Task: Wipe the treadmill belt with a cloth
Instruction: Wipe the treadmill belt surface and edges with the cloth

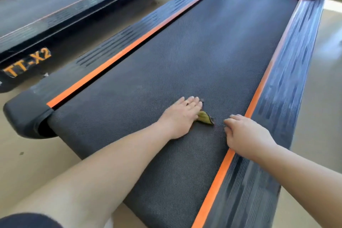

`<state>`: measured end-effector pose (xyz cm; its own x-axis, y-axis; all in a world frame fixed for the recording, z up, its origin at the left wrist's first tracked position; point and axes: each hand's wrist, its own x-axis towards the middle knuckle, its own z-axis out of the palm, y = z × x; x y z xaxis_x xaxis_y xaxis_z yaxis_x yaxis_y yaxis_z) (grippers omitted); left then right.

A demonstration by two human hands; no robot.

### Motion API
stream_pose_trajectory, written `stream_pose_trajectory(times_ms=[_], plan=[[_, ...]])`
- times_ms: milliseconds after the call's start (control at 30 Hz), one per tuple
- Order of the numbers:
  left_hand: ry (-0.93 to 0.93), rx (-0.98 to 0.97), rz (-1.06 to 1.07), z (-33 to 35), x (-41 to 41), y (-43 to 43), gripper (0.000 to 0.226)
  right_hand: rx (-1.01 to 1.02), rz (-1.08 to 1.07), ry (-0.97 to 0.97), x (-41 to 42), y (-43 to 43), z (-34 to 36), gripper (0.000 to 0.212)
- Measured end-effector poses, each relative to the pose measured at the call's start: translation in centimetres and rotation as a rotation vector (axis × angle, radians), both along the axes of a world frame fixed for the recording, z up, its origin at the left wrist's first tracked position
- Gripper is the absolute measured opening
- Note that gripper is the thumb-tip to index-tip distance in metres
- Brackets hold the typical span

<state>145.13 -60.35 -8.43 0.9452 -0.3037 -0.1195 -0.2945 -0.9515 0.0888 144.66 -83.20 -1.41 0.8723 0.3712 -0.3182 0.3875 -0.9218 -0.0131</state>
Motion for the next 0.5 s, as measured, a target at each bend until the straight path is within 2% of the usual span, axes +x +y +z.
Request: stream_pose_trajectory(times_ms=[67, 133, 200, 300, 400, 467, 500], plan=[[0.049, -0.009, 0.249, 0.6, 0.1, 3.9, 0.055, 0.021, -0.032, 0.054, -0.5, 0.3, 0.4, 0.037], [0.108, -0.112, 0.273, 1.0, -2.3, 3.8, 0.055, 0.026, -0.018, 0.094, -0.8, 1.3, 0.5, 0.038], [0.107, -0.206, 0.126, 0.9, -7.4, 0.9, 0.056, 0.033, 0.010, 0.103, -0.8, 2.3, 0.4, 0.033], [-0.050, -0.155, -0.149, 0.0, -15.9, -2.2, 0.054, 0.045, 0.018, 0.110, -1.3, 3.9, 0.7, 0.028], [0.064, -0.079, -0.429, 0.2, -20.5, 0.3, 0.048, 0.030, 0.060, 0.143, -2.9, 5.2, 1.1, 0.027], [0.033, 0.001, -0.463, 0.2, -20.8, 4.6, 0.046, 0.003, 0.105, 0.179, -4.4, 6.5, 1.6, 0.030], [0.008, 0.039, -0.357, 0.2, -20.4, 6.9, 0.046, -0.012, 0.121, 0.199, -5.1, 7.4, 1.9, 0.033]])
